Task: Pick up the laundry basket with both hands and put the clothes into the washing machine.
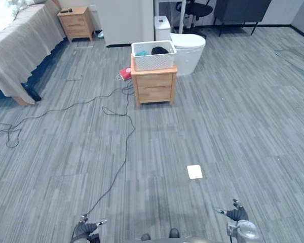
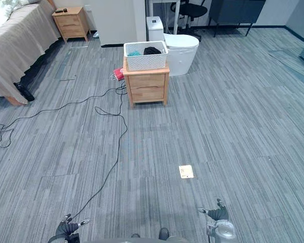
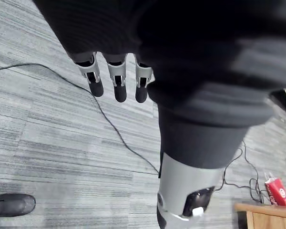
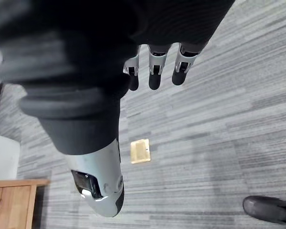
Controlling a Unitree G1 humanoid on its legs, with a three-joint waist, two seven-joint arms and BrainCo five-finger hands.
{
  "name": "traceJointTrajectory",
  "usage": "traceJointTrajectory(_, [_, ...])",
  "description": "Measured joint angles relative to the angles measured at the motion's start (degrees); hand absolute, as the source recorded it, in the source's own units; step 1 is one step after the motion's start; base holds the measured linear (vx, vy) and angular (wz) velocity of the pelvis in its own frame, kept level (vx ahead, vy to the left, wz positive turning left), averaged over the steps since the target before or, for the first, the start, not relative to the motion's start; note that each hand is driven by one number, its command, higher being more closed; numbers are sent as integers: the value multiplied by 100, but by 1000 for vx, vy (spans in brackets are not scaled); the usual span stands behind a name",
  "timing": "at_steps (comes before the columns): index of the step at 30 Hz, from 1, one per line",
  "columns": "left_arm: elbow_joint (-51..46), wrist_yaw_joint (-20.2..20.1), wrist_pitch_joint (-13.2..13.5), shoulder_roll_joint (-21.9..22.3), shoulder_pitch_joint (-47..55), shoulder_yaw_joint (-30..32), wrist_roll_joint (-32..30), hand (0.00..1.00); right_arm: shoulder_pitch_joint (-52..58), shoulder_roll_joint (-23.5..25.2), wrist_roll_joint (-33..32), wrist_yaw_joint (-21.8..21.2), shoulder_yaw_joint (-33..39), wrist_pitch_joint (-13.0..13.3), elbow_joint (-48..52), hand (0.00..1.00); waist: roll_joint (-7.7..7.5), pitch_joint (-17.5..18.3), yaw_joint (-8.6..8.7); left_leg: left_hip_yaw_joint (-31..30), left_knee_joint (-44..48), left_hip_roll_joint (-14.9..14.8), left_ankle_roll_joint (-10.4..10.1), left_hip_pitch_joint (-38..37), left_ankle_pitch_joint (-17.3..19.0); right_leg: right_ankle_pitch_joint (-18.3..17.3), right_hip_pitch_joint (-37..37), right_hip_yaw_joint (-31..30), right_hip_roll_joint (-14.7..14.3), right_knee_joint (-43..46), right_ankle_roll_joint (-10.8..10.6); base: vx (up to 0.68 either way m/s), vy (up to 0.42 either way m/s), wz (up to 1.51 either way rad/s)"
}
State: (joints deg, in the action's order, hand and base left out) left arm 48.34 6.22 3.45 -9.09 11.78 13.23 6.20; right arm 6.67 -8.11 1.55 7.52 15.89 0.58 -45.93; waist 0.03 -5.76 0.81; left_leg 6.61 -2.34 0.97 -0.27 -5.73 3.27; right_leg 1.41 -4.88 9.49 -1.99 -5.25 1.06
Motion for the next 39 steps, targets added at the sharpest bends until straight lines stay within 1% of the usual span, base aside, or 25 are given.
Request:
traceJointTrajectory(5, [-152, 3, -1, 12, 51, 0, 45, 0, -19, 91, -152, 22, 76, 1, -2, 0, -81, -52, -13, 46, 155, -5, 61, 236, 93, -44, 131, -20, 8, 32, -47, -6, 1, 0])
traceJointTrajectory(9, [-210, 6, -1, 32, 35, 1, 104, 0, -171, 124, -272, 133, 234, 1, -53, 0, -106, -153, -94, 209, 873, -88, 108, 701, 526, -182, 407, -156, 7, 277, -107, 7, 26, -18])
traceJointTrajectory(12, [-321, 17, 1, 73, -59, -1, 223, 0, -190, 88, -348, 240, 278, 0, -56, 0, -19, -201, -181, 346, 1352, -154, 223, 973, 926, -543, 710, -202, 32, 743, -234, 33, 69, -17])
traceJointTrajectory(14, [-519, 22, 13, 42, -74, -19, 224, 0, -236, 103, -377, 238, 250, -7, -124, 0, -8, -239, -180, 446, 1751, -184, 272, 1139, 1253, -1152, 1343, -173, 206, 2032, -573, 116, 119, -21])
traceJointTrajectory(16, [-526, 31, 13, -45, -163, -170, 223, 0, -304, 98, -376, 236, 217, -71, -173, 0, 10, -370, -172, 413, 1838, -110, 405, 988, 1492, -1246, 2024, 89, 485, 3620, -647, 187, 150, -12])
traceJointTrajectory(17, [-537, 32, 15, -157, -217, -301, 220, 0, -280, 106, -375, 231, 179, -110, -214, 0, -4, -430, -144, 400, 1828, -53, 455, 821, 1570, -1442, 2405, 198, 641, 4346, -647, 331, 146, -5])
traceJointTrajectory(19, [-534, 45, 12, -276, -321, -392, 219, 0, -279, 77, -375, 232, 109, -123, -256, 0, 34, -557, -139, 400, 1663, -58, 497, 436, 1614, -1627, 2657, 439, 686, 4376, -539, 334, 83, 0])
traceJointTrajectory(20, [-532, 48, 15, -322, -436, -422, 219, 0, -291, 66, -375, 232, 92, -119, -255, 0, 127, -618, -80, 308, 1413, -80, 478, 167, 1601, -1608, 2854, 622, 650, 4062, -496, 479, 49, 40])
traceJointTrajectory(21, [-523, 63, 23, -323, -657, -446, 219, 0, -369, -13, -375, 232, -17, -118, -251, 0, 176, -760, 87, 112, 1059, -201, 403, -203, 1556, -1359, 3000, 804, 489, 3294, -324, 703, 46, 53])
traceJointTrajectory(23, [-486, 125, 27, -349, -913, -522, 218, 0, -410, -40, -374, 234, -25, -113, -222, 0, 194, -930, 212, 32, 793, -264, 181, -489, 1428, -744, 3199, 959, 370, 2280, -298, 568, -13, 58])
traceJointTrajectory(24, [-454, 158, 28, -359, -1071, -593, 213, 0, -410, -40, -373, 234, -22, -106, -178, 0, 3, -958, 286, -65, 751, -185, 41, -657, 1362, -319, 3379, 988, 407, 1651, -261, 506, -47, 55])
traceJointTrajectory(25, [-437, 159, 27, -346, -1080, -612, 213, 0, -402, -46, -373, 236, -17, -106, -142, 0, -15, -957, 328, -122, 742, -177, -37, -766, 1406, -157, 3431, 967, 400, 1437, -220, 850, -136, 62])
traceJointTrajectory(26, [-439, 143, 31, -308, -1064, -690, 208, 0, -263, -37, -370, 235, -15, -107, -27, 0, -112, -916, 406, -214, 760, -187, -272, -1056, 1546, 92, 3454, 868, 394, 1215, -12, 759, -154, 54])
traceJointTrajectory(27, [-415, 145, 29, -220, -1040, -683, 206, 0, -170, -34, -368, 230, -8, -106, 18, 0, -94, -883, 460, -235, 1048, -308, -545, -1190, 1692, 804, 3531, 743, 385, 1684, 525, 926, -223, 41])
traceJointTrajectory(28, [-385, 138, 27, -174, -1061, -687, 205, 0, -209, -30, -368, 228, -9, -105, 18, 0, 5, -916, 449, -175, 1395, -421, -662, -1155, 1679, 769, 3615, 816, 352, 2125, 732, 613, -179, 11])
traceJointTrajectory(29, [-387, 134, 27, -125, -1070, -683, 203, 0, -284, 24, -366, 220, -14, -101, 24, 0, 139, -978, 449, -111, 2222, -660, -1039, -906, 1478, 276, 3578, 878, 258, 2555, 795, 749, -254, -2])
traceJointTrajectory(30, [-398, 129, 26, -71, -1061, -630, 200, 0, -317, 96, -366, 210, -20, -107, 45, 0, 200, -1020, 450, -80, 3286, -821, -1228, -525, 932, -65, 3364, 908, 173, 2713, 851, 755, -275, -1])
traceJointTrajectory(31, [-412, 121, 26, 23, -1014, -501, 199, 0, -313, 149, -368, 197, -78, -113, 122, 0, 271, -1052, 398, -110, 5018, -1165, -1238, 131, 283, -335, 2882, 894, -25, 2668, 867, 758, -274, -5])
traceJointTrajectory(32, [-422, 117, 20, 53, -986, -426, 198, 0, -304, 184, -378, 201, -181, -96, 208, 0, 286, -1066, 339, -37, 6216, -1438, -1080, 621, 396, -514, 2458, 869, -189, 2562, 919, 866, -266, -24])
traceJointTrajectory(33, [-493, 109, 12, 90, -965, -403, 199, 0, -321, 237, -431, 219, -268, -69, 358, 0, 225, -1080, 167, 157, 7296, -1720, -724, 1306, 612, -658, 1826, 740, -303, 2366, 1009, 808, -213, -36])
traceJointTrajectory(35, [-680, 106, 12, 199, -897, -403, 198, 0, -324, 275, -448, 227, -270, -45, 562, 0, 129, -1080, 48, 395, 7396, -1776, -529, 1916, 745, -698, 1229, 563, -318, 2028, 1021, 711, -167, -34])
traceJointTrajectory(36, [-859, 97, 20, 302, -802, -402, 197, 0, -321, 295, -449, 228, -273, -42, 733, 0, 110, -1080, -19, 610, 7012, -1805, -439, 2430, 802, -768, 647, 388, -329, 1576, 885, 498, -96, -26])
traceJointTrajectory(37, [-880, 93, 25, 319, -786, -401, 197, 0, -320, 296, -450, 228, -273, -43, 759, 0, 107, -1081, -27, 649, 6881, -1804, -427, 2537, 809, -793, 536, 349, -332, 1476, 841, 614, -82, -33])
traceJointTrajectory(38, [-940, 64, 22, 368, -723, -402, 190, 0, -327, 305, -449, 226, -280, -60, 846, 0, 91, -1089, -77, 804, 6145, -1785, -380, 2847, 837, -903, 142, 229, -370, 1146, 664, 585, -17, -40])
traceJointTrajectory(39, [-953, 13, 18, 400, -695, -414, 153, 0, -350, 300, -445, 228, -285, -76, 861, 0, 168, -1033, -166, 889, 4764, -1685, -388, 2974, 810, -978, -124, 80, -390, 925, 627, 579, 15, -47])
